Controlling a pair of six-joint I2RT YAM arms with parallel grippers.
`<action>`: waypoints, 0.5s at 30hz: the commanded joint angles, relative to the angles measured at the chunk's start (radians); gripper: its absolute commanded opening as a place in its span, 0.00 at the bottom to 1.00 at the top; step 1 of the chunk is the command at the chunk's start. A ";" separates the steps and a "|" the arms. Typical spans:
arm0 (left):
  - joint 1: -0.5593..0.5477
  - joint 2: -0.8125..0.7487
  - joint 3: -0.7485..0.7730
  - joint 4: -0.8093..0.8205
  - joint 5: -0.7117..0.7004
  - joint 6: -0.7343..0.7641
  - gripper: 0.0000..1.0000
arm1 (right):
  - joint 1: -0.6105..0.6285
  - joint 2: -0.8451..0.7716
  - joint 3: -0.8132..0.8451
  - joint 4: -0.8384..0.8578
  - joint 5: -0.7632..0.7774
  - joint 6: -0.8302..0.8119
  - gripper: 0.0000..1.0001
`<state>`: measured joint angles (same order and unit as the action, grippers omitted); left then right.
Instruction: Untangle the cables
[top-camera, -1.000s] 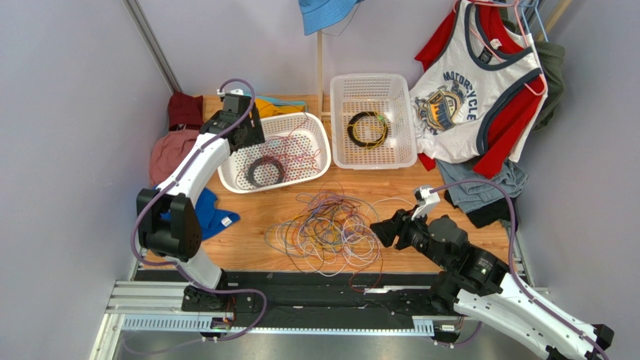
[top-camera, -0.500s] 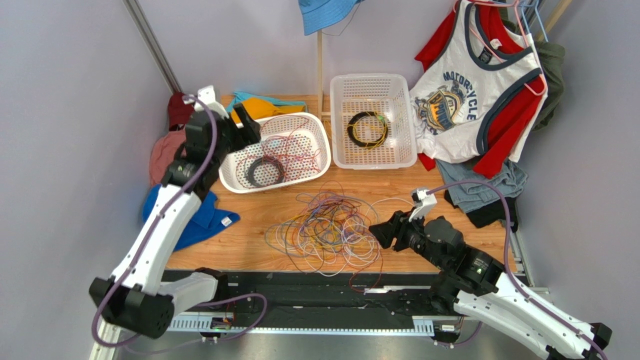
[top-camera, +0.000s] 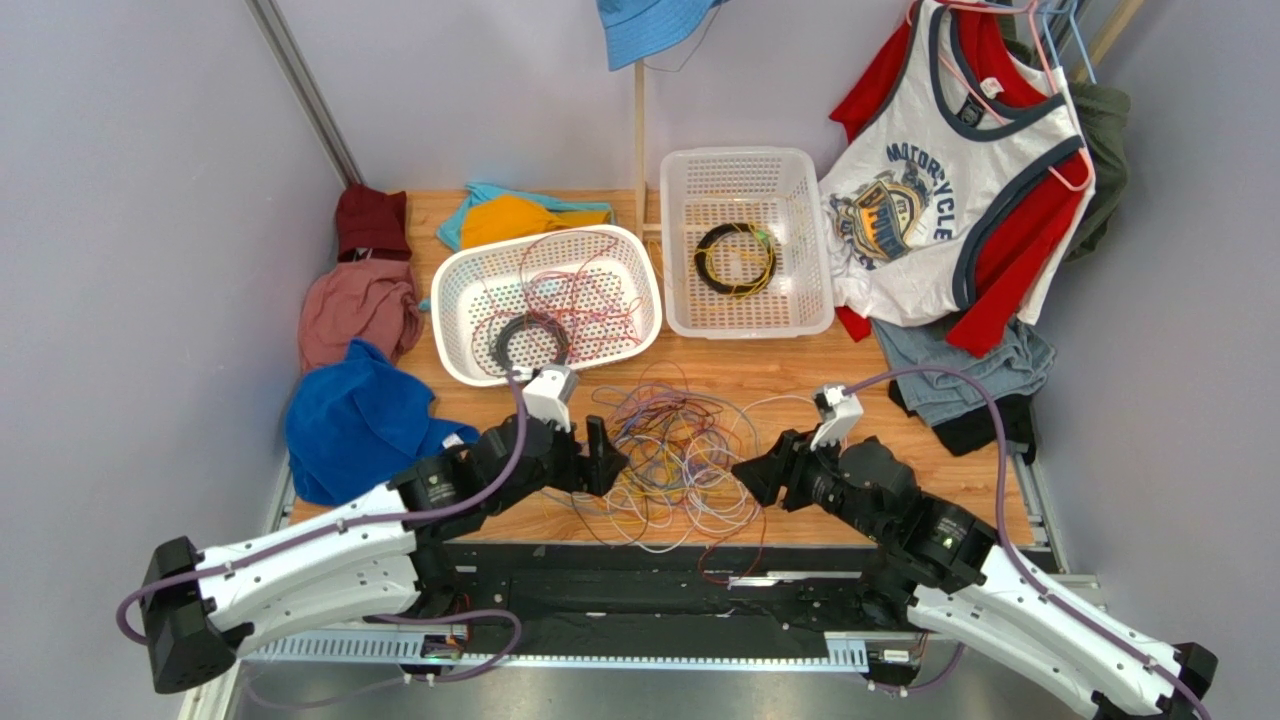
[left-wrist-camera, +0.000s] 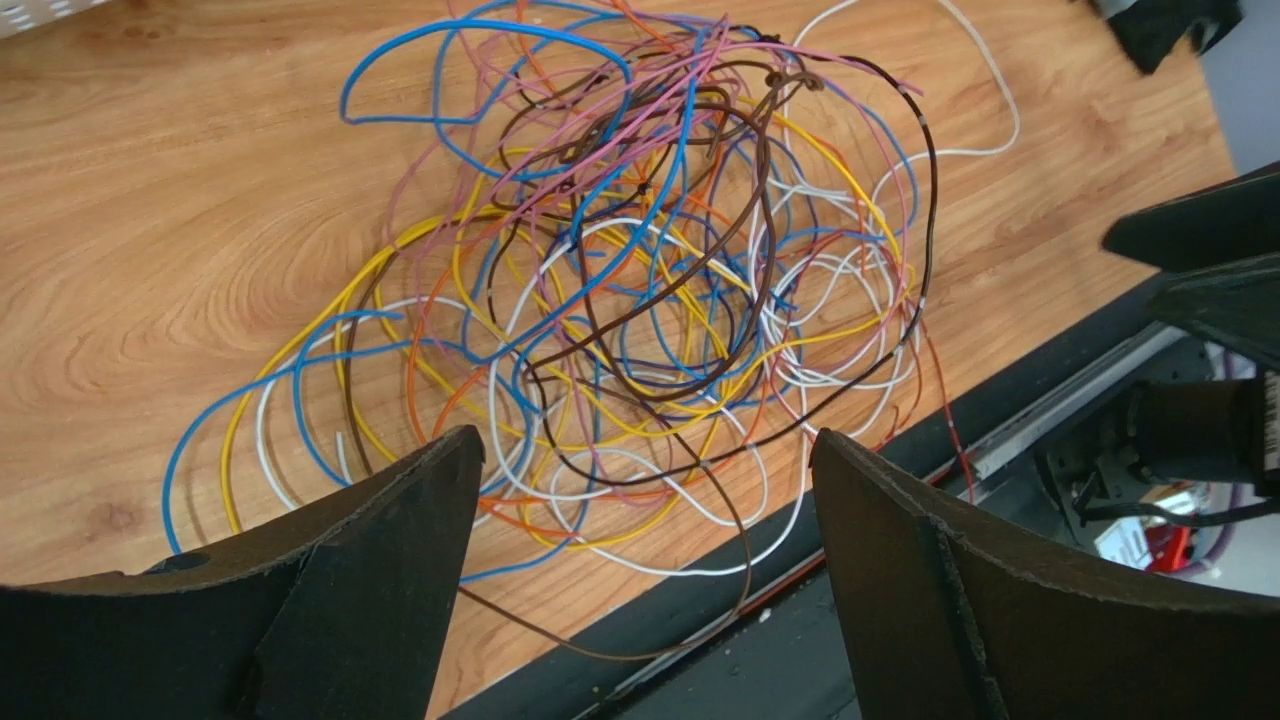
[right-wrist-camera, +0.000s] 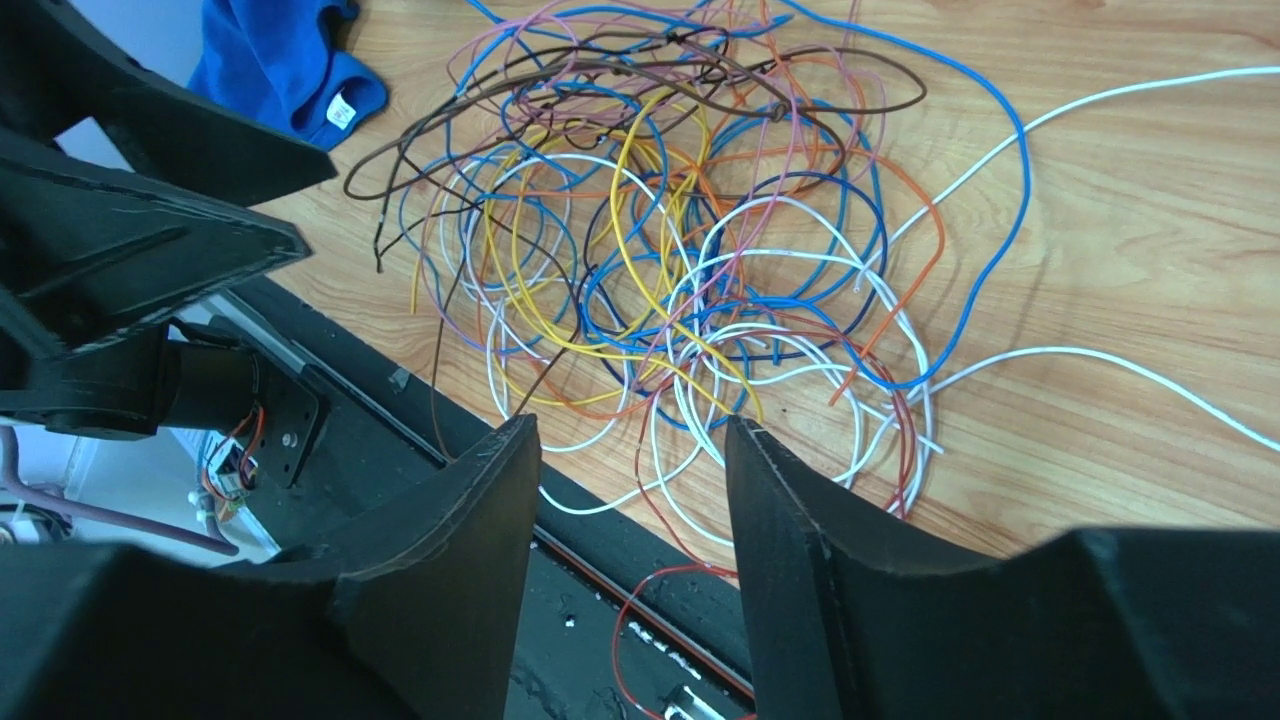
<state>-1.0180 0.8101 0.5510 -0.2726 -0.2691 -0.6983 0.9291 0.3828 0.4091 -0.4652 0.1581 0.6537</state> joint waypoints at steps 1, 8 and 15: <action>-0.034 -0.127 -0.057 0.046 -0.088 -0.107 0.88 | 0.004 0.036 -0.039 0.111 -0.041 0.017 0.54; -0.051 -0.230 -0.060 -0.080 -0.117 -0.152 0.88 | 0.004 0.269 0.002 0.218 0.004 -0.052 0.59; -0.051 -0.265 -0.098 -0.097 -0.108 -0.173 0.88 | 0.005 0.491 0.026 0.330 0.036 -0.095 0.59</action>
<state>-1.0657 0.5636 0.4786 -0.3519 -0.3691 -0.8383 0.9291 0.8032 0.3840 -0.2558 0.1417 0.5980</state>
